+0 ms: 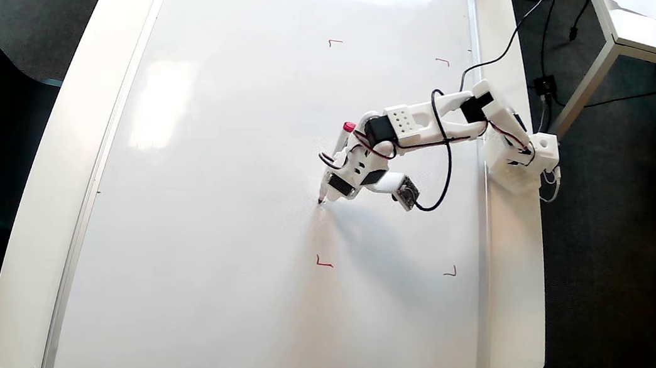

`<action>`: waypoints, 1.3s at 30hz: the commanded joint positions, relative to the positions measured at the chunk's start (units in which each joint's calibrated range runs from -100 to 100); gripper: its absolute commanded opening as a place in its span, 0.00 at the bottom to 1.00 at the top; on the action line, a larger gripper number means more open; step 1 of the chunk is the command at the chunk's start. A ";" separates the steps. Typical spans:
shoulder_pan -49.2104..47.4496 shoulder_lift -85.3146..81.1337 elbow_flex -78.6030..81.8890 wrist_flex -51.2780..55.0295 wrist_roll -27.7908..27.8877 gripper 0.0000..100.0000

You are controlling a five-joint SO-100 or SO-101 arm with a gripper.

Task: Draw on a whiteboard a robot head using a pen attached to the gripper

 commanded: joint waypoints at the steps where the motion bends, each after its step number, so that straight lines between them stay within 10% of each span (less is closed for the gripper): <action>1: -0.74 0.10 -1.66 -0.49 0.17 0.01; 39: -5.09 -28.74 50.27 -0.67 0.12 0.01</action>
